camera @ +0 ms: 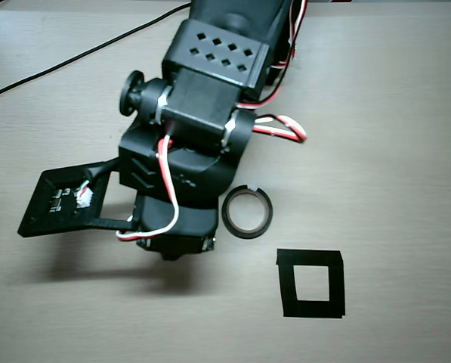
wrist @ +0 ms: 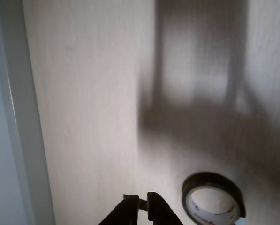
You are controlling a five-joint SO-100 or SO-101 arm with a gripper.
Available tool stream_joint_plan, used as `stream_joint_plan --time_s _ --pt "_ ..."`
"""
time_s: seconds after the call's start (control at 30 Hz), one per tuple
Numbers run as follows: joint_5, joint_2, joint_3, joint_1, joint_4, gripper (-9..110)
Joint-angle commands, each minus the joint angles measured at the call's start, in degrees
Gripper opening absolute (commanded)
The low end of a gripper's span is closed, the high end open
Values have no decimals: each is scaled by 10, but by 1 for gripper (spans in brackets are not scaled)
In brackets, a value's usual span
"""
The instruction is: Grasp a tape and put it in the target area.
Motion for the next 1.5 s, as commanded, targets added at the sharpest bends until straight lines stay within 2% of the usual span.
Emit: stream_joint_plan --time_s 0.0,1.23,1.47 --pt "-23 -2 11 18 0 0" --pt "-32 -6 4 14 16 0" --pt "-66 -6 12 13 58 3"
